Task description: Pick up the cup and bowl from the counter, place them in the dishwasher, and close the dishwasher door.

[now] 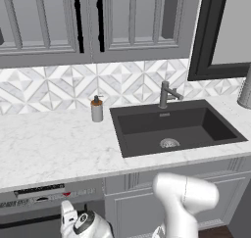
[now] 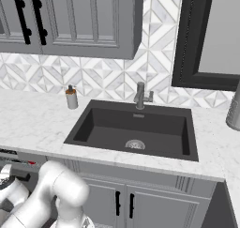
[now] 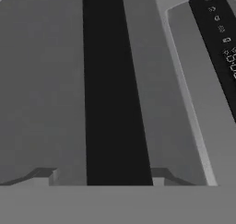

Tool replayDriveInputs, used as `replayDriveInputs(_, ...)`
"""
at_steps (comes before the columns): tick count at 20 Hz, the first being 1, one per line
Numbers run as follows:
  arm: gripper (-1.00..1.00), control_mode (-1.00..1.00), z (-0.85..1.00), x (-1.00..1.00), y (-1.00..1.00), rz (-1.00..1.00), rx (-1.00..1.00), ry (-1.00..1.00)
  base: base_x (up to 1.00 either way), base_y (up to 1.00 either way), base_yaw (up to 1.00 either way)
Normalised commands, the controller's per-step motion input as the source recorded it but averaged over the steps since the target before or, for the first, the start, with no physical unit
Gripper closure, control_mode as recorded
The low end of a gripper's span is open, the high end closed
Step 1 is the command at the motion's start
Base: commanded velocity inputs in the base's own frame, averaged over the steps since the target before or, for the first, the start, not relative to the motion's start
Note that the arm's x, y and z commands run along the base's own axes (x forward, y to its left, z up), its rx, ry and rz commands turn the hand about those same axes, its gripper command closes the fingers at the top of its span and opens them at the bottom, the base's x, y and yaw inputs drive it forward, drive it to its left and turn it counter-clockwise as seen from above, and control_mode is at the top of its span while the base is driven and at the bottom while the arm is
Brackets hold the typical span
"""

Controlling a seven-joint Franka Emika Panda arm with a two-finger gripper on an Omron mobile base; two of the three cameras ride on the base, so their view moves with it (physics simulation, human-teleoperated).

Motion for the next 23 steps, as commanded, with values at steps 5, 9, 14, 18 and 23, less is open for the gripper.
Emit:
replayDriveInputs(5,-1.00,-1.00,0.00,1.00,-0.39,-0.08,0.06,-0.14,0.00,0.00,0.00)
replayDriveInputs(9,-1.00,-1.00,0.03,1.00,-0.42,-0.08,0.06,-0.14,0.00,0.00,0.00)
replayDriveInputs(14,-1.00,-1.00,0.06,1.00,-0.46,-0.08,0.07,-0.16,0.00,0.00,0.00)
replayDriveInputs(18,-1.00,-1.00,0.03,0.96,-0.44,-0.07,0.08,-0.15,0.00,0.00,0.00)
replayDriveInputs(23,-1.00,-1.00,0.00,0.49,-0.13,-0.10,0.02,-0.16,0.00,0.00,0.00)
